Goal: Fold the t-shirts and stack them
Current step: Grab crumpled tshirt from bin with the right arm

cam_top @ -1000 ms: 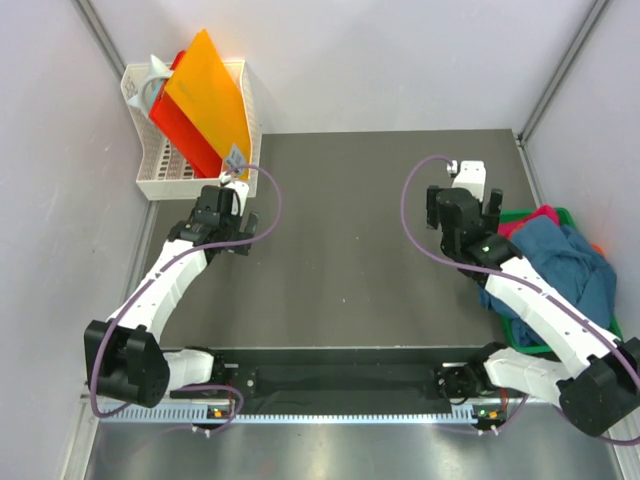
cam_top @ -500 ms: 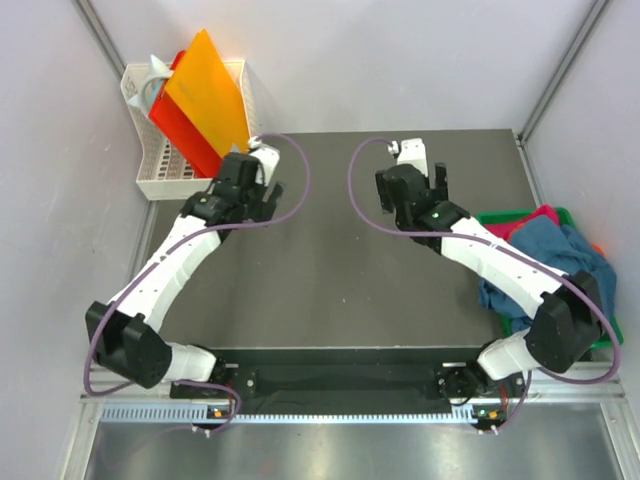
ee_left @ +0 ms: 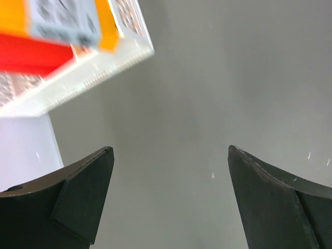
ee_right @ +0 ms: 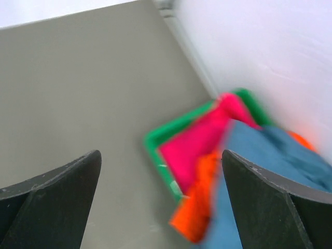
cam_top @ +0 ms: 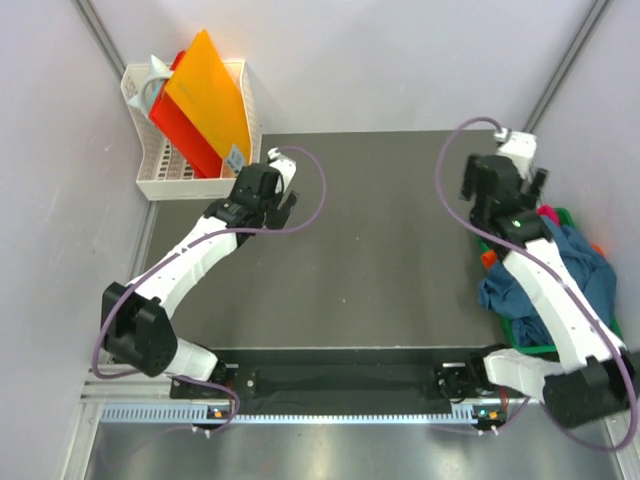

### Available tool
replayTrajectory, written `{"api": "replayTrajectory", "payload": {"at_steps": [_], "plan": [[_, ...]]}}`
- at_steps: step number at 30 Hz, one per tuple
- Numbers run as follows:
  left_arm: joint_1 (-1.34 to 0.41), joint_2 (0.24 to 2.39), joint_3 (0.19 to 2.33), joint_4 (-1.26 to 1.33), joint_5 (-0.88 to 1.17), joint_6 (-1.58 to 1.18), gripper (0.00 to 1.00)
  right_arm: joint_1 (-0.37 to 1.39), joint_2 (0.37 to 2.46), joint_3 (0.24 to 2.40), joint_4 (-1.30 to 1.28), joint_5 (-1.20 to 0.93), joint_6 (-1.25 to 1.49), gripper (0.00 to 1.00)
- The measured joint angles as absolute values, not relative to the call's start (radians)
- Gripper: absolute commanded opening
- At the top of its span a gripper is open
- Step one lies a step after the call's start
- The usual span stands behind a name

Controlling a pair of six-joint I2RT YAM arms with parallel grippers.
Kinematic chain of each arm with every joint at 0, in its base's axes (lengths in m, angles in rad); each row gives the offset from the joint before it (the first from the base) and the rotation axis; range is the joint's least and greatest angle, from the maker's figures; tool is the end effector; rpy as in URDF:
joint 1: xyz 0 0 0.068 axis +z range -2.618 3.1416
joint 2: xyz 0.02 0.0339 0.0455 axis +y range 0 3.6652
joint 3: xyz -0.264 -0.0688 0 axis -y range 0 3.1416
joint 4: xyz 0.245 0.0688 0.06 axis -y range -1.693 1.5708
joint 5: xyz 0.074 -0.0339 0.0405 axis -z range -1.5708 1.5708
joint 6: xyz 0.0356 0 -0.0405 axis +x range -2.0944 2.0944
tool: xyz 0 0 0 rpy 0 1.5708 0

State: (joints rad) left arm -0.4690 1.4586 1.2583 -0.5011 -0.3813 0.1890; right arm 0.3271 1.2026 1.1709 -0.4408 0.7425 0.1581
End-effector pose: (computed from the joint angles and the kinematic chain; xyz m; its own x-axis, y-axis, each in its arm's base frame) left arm 0.2952 -0.1347 0.3168 -0.5342 0.4662 -0.7052 0.2711 0.8846 0.3794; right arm 0.2549 0.0611 0.3664 -0.3731 -0.0041 -0.9278 0.3971 0.9031 -0.1637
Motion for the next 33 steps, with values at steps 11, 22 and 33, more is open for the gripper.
{"api": "replayTrajectory", "payload": {"at_steps": [11,22,33], "plan": [[-0.381,1.358,1.084,-0.468,-0.304,0.134,0.96,0.17,0.844,0.959,-0.62,0.785,0.284,0.8],[-0.36,1.343,1.042,-0.455,-0.265,0.103,0.96,0.068,0.854,0.899,-0.736,0.75,0.414,0.68],[-0.334,1.343,1.041,-0.455,-0.249,0.091,0.96,-0.05,0.853,0.896,-0.777,0.728,0.454,0.64]]}}
